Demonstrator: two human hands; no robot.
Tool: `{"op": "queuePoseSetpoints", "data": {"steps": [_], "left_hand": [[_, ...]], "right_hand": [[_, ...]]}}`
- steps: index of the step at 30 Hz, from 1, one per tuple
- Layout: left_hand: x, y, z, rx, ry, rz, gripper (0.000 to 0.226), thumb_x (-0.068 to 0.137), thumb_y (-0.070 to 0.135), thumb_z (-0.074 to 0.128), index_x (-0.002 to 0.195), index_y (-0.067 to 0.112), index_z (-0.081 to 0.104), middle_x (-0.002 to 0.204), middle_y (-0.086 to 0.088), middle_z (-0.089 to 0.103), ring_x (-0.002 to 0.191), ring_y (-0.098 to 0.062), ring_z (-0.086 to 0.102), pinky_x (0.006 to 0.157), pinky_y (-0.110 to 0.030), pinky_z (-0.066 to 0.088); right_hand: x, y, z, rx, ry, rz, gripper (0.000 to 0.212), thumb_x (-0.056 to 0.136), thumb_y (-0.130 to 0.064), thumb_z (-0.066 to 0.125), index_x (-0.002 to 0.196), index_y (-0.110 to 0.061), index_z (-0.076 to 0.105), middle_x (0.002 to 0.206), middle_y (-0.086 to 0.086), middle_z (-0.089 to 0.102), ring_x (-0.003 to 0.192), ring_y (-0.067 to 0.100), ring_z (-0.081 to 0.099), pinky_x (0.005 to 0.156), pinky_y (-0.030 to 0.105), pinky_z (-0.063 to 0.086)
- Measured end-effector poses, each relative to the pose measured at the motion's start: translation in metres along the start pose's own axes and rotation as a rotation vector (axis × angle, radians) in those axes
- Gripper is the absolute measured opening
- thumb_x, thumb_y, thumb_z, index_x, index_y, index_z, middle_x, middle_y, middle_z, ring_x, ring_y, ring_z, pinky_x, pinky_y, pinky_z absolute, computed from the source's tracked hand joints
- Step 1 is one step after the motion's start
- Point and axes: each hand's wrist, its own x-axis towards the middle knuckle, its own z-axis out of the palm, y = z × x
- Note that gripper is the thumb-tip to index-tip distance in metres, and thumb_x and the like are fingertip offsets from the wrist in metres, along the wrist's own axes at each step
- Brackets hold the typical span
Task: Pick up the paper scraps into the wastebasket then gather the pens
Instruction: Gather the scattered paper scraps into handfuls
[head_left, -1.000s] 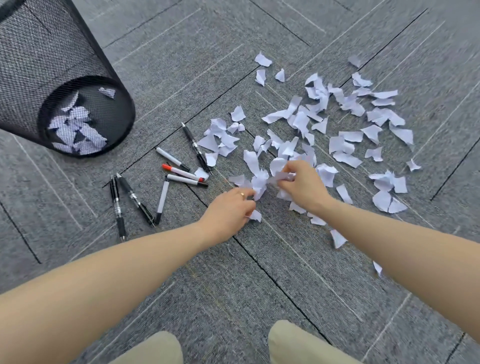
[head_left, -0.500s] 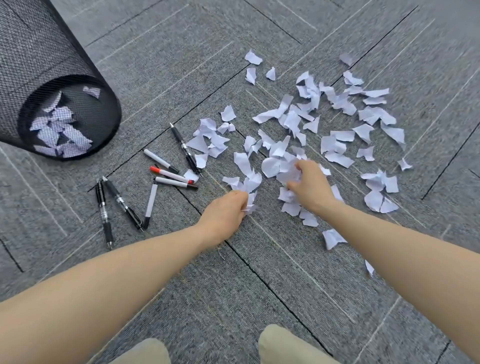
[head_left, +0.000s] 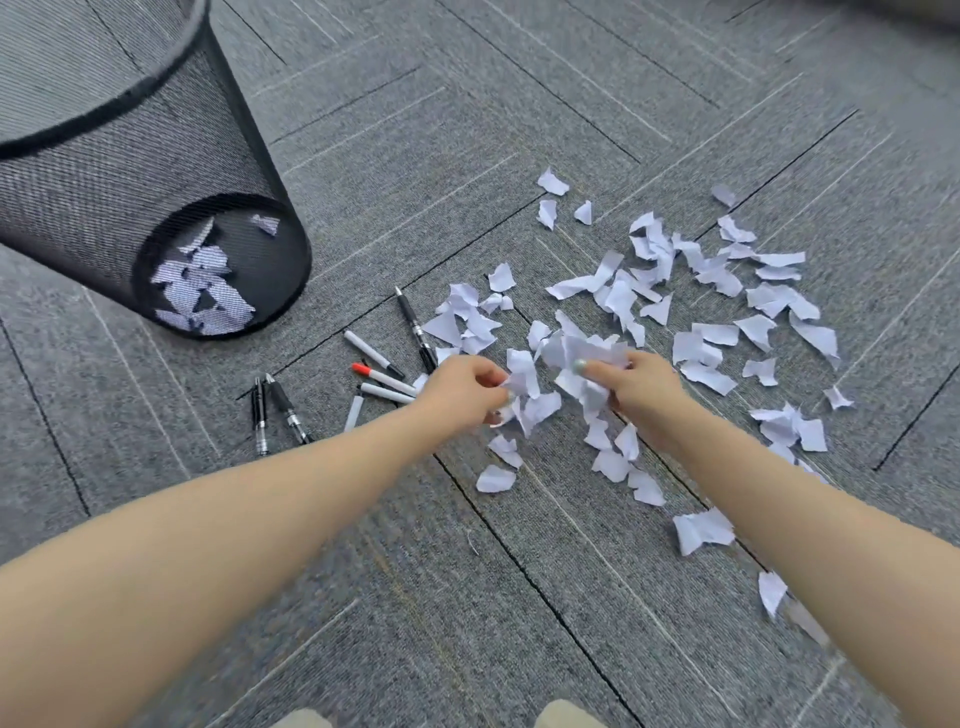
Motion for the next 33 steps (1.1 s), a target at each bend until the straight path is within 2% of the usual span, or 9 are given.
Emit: {"op": "queuePoseSetpoints", "data": {"steps": [2,6,13,19,21,23,26,29,33], "left_hand": [[-0.004,0.022,-0.024,-0.189,0.037,0.026,0.008,0.088,0.007,0.061,0.095,0.004,0.062,0.082,-0.002,0.059,0.062,-0.009,0.060,0.067,-0.021,0.057],[-0.019,0.076,-0.083,-0.488,0.197,0.159,0.006,0.088,-0.001,0.057,0.088,0.005,0.060,0.080,-0.001,0.057,0.064,-0.010,0.057,0.069,-0.020,0.056],[-0.068,0.138,-0.210,-1.023,0.569,0.540,0.024,0.089,-0.006,0.053,0.073,0.012,0.052,0.064,0.000,0.049,0.045,-0.001,0.051,0.057,-0.016,0.053],[-0.096,0.099,-0.297,-0.370,1.057,0.389,0.014,0.090,0.015,0.056,0.077,0.020,0.056,0.066,0.006,0.057,0.062,-0.015,0.057,0.072,-0.033,0.049],[-0.097,0.081,-0.313,-0.169,1.054,0.309,0.014,0.092,0.021,0.053,0.078,0.021,0.056,0.073,0.002,0.062,0.072,-0.023,0.059,0.070,-0.033,0.046],[-0.095,0.067,-0.322,0.044,0.950,0.162,0.018,0.094,0.021,0.047,0.107,0.015,0.059,0.104,-0.008,0.065,0.092,-0.030,0.060,0.078,-0.034,0.046],[-0.090,0.051,-0.321,0.314,0.697,-0.065,0.047,0.096,0.015,0.040,0.142,0.012,0.032,0.142,-0.010,0.043,0.119,-0.029,0.050,0.098,-0.037,0.041],[-0.084,0.039,-0.315,0.343,0.658,-0.076,0.051,0.095,0.018,0.041,0.144,0.019,0.030,0.148,-0.008,0.037,0.130,-0.030,0.042,0.108,-0.041,0.036],[-0.082,0.032,-0.307,0.356,0.801,-0.006,0.040,0.092,0.022,0.047,0.132,0.024,0.047,0.135,-0.001,0.053,0.124,-0.023,0.047,0.106,-0.044,0.036]], "right_hand": [[-0.005,-0.031,0.011,0.225,-0.068,0.037,0.030,0.079,-0.019,0.069,0.100,-0.001,0.058,0.092,0.010,0.063,0.073,0.017,0.057,0.078,0.033,0.053],[-0.019,-0.106,0.041,0.495,-0.165,-0.037,0.014,0.083,-0.015,0.065,0.090,-0.006,0.058,0.062,0.000,0.060,0.044,0.004,0.055,0.043,0.016,0.047],[-0.056,-0.252,0.139,0.610,-0.414,-0.324,0.004,0.086,-0.011,0.062,0.083,-0.011,0.060,0.060,-0.005,0.061,0.045,-0.001,0.057,0.044,0.011,0.047],[-0.075,-0.312,0.239,0.294,-0.433,-0.534,0.015,0.079,-0.009,0.071,0.073,-0.012,0.057,0.072,0.002,0.061,0.063,0.012,0.056,0.061,0.021,0.047],[-0.065,-0.313,0.261,0.147,-0.350,-0.590,0.016,0.078,-0.011,0.072,0.073,-0.014,0.057,0.077,0.002,0.062,0.067,0.012,0.057,0.062,0.022,0.047],[-0.054,-0.308,0.274,-0.089,-0.254,-0.731,0.014,0.080,-0.017,0.071,0.077,-0.012,0.059,0.075,0.000,0.061,0.067,0.012,0.055,0.062,0.023,0.045],[-0.045,-0.295,0.282,-0.577,-0.244,-0.990,0.024,0.086,-0.033,0.062,0.081,-0.010,0.057,0.074,0.001,0.058,0.066,0.015,0.051,0.060,0.030,0.038],[-0.039,-0.281,0.282,-0.912,-0.121,-1.104,0.038,0.091,-0.046,0.049,0.082,-0.010,0.059,0.081,0.001,0.060,0.076,0.021,0.055,0.070,0.035,0.040],[-0.037,-0.277,0.277,-0.793,-0.048,-1.113,0.018,0.088,-0.038,0.056,0.099,-0.025,0.062,0.093,-0.010,0.065,0.089,0.010,0.059,0.095,0.038,0.033]]}}
